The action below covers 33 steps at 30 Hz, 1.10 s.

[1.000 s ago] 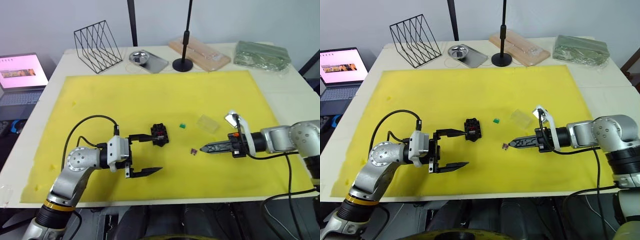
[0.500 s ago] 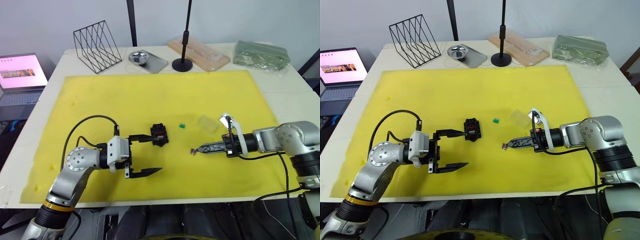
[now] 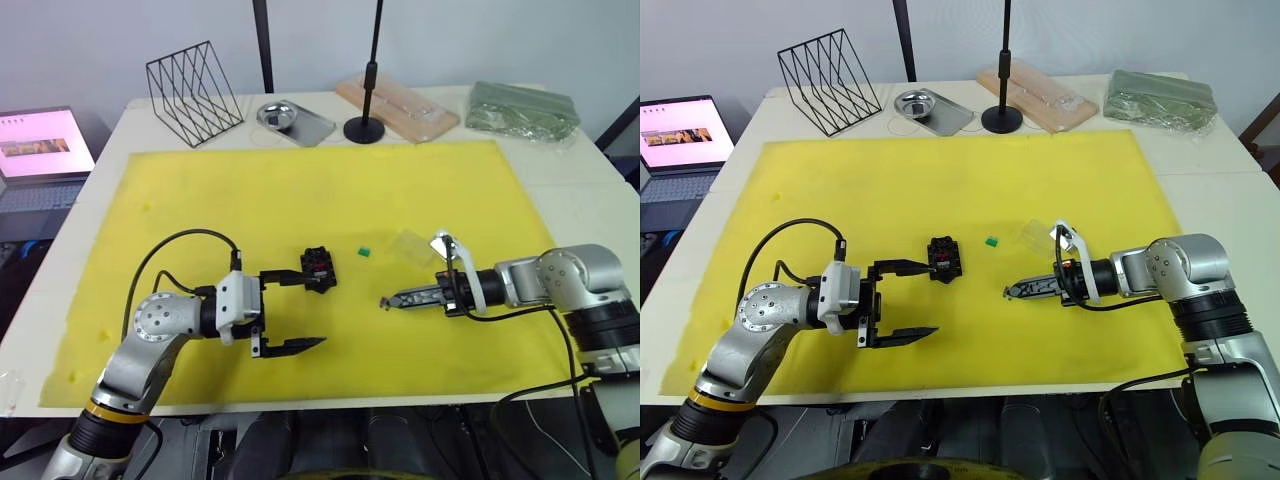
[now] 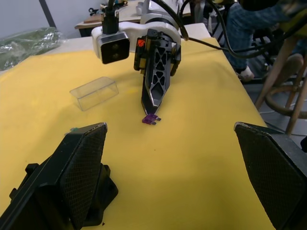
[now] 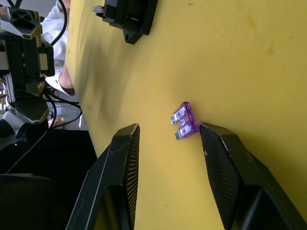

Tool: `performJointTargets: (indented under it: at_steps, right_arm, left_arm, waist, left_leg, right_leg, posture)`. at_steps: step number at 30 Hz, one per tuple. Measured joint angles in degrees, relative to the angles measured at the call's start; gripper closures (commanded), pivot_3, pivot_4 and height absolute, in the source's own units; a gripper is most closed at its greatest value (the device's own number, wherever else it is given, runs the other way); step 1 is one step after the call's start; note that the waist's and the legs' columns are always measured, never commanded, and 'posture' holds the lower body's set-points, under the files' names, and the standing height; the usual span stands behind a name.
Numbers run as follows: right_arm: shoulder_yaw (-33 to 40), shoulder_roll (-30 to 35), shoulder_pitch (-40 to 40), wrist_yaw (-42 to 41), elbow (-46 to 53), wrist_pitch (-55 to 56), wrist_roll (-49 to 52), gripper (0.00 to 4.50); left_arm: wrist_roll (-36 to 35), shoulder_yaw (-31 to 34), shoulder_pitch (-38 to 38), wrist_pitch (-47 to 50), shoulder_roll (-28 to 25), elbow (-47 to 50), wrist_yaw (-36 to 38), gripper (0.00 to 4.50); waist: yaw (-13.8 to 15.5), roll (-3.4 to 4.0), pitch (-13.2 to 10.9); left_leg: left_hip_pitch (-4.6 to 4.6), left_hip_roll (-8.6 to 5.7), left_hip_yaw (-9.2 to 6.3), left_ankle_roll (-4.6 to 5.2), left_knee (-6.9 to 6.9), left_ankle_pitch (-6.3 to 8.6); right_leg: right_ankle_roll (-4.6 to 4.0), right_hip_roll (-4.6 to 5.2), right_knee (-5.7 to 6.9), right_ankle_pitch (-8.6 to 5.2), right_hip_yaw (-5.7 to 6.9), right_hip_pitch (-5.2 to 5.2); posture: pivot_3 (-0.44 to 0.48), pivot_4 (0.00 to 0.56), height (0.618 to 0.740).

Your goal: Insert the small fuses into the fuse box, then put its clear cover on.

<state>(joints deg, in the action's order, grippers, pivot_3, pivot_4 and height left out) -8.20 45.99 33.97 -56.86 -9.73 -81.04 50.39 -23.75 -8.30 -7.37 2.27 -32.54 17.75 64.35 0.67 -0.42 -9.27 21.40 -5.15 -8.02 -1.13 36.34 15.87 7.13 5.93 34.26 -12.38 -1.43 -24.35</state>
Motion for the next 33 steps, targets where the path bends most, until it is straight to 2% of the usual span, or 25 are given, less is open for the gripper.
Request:
performJointTargets:
  at_steps: [3,5,7,10,18,23,28,31,33]
  right_arm:
    - [0.1,-0.3,0.1,-0.3,-0.5,-0.2,-0.4,2.48]
    - [0.2,-0.9,0.1,-0.4,-0.7,-0.2,-0.9,2.81]
    - [0.5,-1.5,0.1,-0.2,-1.2,-0.2,-1.8,3.37]
    - [0.5,-2.2,0.1,-0.1,-1.7,-0.3,-2.2,4.48]
    - [0.8,-2.4,0.1,0.2,-1.5,-0.3,-3.0,4.49]
    - [4.6,-2.5,0.7,2.0,2.0,-1.4,-2.3,4.49]
    - [6.7,-2.6,9.8,5.0,17.5,-0.4,-1.0,4.49]
    - [1.5,-4.9,17.0,6.8,24.3,5.7,-5.0,4.49]
    - [-2.4,-5.8,19.3,6.8,24.3,10.4,-8.5,4.49]
  left_arm:
    - [0.1,-0.3,-0.3,0.0,0.3,0.0,-0.2,0.00]
    - [0.1,-0.7,-0.3,0.2,0.8,0.0,-0.6,0.00]
    - [0.1,-1.1,-0.3,0.2,0.8,0.0,-0.8,0.00]
    - [0.1,-1.4,-0.3,0.3,0.8,0.0,-0.8,0.00]
    - [0.6,-1.4,-0.2,0.6,0.7,0.0,-1.3,0.00]
    - [-1.2,1.0,2.3,2.8,-1.2,1.0,-1.9,0.00]
    - [-9.8,8.6,5.6,13.1,-4.9,4.8,-5.3,0.00]
    - [-12.7,13.5,4.6,17.0,-6.4,5.2,-8.0,0.00]
    - [-12.3,14.3,3.7,17.4,-7.6,3.2,-8.0,0.00]
  waist:
    - [0.0,0.00,0.0]
    - [0.0,0.00,0.0]
    - [-0.1,0.00,0.0]
    - [0.0,-0.01,0.0]
    - [0.0,-0.03,0.0]
    - [-0.2,0.00,0.0]
    - [-0.5,0.13,-0.1]
    - [-0.5,0.11,-0.1]
    - [-0.2,0.08,0.0]
  left_leg:
    - [0.00,0.00,0.00,0.00,0.00,0.00]
    - [-0.01,0.00,0.00,0.00,0.00,0.00]
    - [-0.01,0.01,0.00,-0.01,0.00,0.00]
    - [-0.01,0.00,0.00,-0.01,0.01,0.00]
    - [-0.01,0.00,0.00,-0.02,0.06,-0.01]
    - [0.02,0.00,0.00,-0.02,0.04,-0.01]
    - [0.03,0.05,-0.07,-0.02,-0.09,-0.01]
    - [0.02,0.05,-0.05,-0.03,-0.08,-0.01]
    - [0.00,0.00,-0.03,-0.04,-0.06,-0.01]
  right_leg:
    - [-0.01,0.00,0.00,0.01,0.00,0.00]
    - [-0.01,-0.01,0.00,0.01,0.00,0.00]
    - [-0.01,-0.01,0.01,0.01,0.00,0.00]
    - [-0.01,-0.01,0.01,0.01,-0.01,0.00]
    - [-0.01,-0.01,0.01,0.04,-0.01,0.03]
    - [-0.01,-0.01,0.04,0.05,-0.05,-0.07]
    - [-0.01,-0.04,0.13,0.04,-0.01,-0.19]
    - [-0.01,-0.05,0.14,0.04,0.00,-0.19]
    - [0.00,-0.03,0.09,0.04,0.00,-0.10]
  posture:
    - [0.000,0.150,0.740]
    - [0.000,0.150,0.740]
    - [0.000,0.150,0.740]
    - [0.000,0.150,0.740]
    - [0.000,0.150,0.740]
    - [0.000,0.150,0.740]
    - [0.000,0.150,0.740]
    - [0.000,0.150,0.740]
    - [0.000,0.150,0.740]
